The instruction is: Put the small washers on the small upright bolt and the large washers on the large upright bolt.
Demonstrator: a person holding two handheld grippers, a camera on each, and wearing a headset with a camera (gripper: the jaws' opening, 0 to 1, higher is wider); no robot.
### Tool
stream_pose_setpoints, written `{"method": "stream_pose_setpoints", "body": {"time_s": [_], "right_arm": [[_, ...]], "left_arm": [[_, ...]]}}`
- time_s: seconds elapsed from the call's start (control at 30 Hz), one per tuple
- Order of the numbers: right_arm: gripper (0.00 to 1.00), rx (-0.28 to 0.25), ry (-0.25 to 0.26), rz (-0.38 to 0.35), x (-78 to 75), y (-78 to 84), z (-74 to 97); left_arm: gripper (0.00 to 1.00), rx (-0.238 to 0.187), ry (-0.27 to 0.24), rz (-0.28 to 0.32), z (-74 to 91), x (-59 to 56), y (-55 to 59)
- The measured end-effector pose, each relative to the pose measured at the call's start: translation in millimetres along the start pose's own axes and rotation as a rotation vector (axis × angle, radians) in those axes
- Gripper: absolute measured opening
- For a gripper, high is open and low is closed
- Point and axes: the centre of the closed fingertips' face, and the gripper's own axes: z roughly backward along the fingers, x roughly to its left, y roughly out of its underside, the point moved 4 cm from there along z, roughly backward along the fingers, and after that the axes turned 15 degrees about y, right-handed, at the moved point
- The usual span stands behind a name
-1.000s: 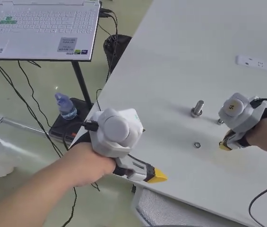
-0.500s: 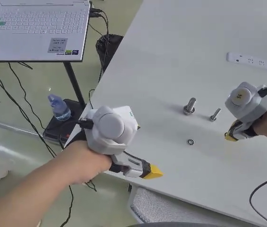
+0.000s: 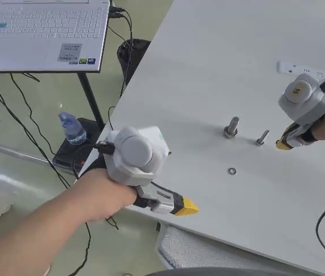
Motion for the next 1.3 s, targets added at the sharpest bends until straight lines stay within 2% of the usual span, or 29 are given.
{"method": "stream_pose_setpoints", "body": {"time_s": [0.47,0.67,1.0,1.3], "right_arm": [[0.12,-0.050,-0.003,-0.018,-16.2,-17.9,-3.6],[0.12,-0.070,-0.013,-0.013,-18.7,-25.6,-9.0],[0.12,-0.063,-0.024,0.002,-14.2,-28.8,-13.3],[0.12,-0.050,-0.027,0.002,-14.4,-25.9,-18.4]], "left_arm": [[0.86,-0.013,0.002,0.015,-4.5,6.6,0.4],[0.89,-0.037,0.012,0.025,-4.1,7.3,-1.4],[0.99,-0.053,0.021,0.029,-5.2,7.3,-2.5],[0.99,-0.046,0.025,0.028,-7.9,9.3,-2.5]]}}
